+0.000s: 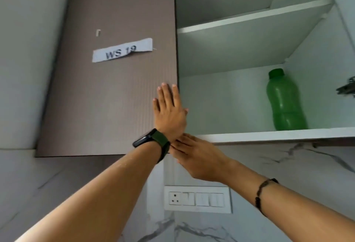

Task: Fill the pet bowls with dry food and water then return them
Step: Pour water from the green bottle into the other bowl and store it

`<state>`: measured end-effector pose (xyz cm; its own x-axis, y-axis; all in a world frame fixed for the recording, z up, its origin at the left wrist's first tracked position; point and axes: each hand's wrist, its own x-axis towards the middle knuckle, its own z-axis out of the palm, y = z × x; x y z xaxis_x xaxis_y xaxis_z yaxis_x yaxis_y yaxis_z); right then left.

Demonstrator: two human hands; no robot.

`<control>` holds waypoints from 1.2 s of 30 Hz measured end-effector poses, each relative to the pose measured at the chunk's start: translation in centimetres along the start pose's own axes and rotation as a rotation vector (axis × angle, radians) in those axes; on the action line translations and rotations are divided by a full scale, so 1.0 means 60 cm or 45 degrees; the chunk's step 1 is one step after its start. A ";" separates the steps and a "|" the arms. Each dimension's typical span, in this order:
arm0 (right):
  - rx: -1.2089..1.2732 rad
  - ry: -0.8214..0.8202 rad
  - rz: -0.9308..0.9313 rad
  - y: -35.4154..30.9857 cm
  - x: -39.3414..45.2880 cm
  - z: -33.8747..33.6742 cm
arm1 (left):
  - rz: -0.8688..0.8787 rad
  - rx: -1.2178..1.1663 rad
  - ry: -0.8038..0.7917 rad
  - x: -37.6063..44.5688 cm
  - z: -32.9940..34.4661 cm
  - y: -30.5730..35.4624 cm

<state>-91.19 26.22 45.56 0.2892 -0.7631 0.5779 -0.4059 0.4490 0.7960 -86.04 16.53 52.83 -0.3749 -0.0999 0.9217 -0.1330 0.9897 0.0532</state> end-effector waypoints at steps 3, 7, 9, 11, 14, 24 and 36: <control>0.015 -0.093 0.034 -0.006 0.001 -0.004 | 0.003 -0.016 0.021 -0.003 0.007 -0.001; 0.053 -0.191 0.066 -0.009 0.009 -0.049 | -0.008 -0.089 -0.041 -0.009 -0.009 0.003; 0.049 -0.210 0.116 -0.006 0.000 -0.084 | -0.048 -0.223 -0.091 -0.011 -0.025 0.019; -0.022 -0.205 0.162 -0.002 -0.017 -0.122 | -0.043 -0.367 -0.130 -0.015 -0.046 0.042; -0.217 -0.229 0.288 0.008 -0.055 -0.196 | 0.066 -0.545 -0.126 -0.029 -0.079 0.093; -0.848 -0.117 1.017 0.058 -0.213 -0.544 | 0.746 -1.391 -0.095 -0.123 -0.270 0.391; -1.076 0.136 1.875 0.051 -0.333 -0.757 | 1.245 -1.676 -0.144 -0.214 -0.414 0.612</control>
<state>-58.80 63.94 44.61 0.1840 0.5105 0.8399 0.1664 0.8260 -0.5385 -63.30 56.72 52.52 0.0886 0.6298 0.7717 0.9824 0.0729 -0.1723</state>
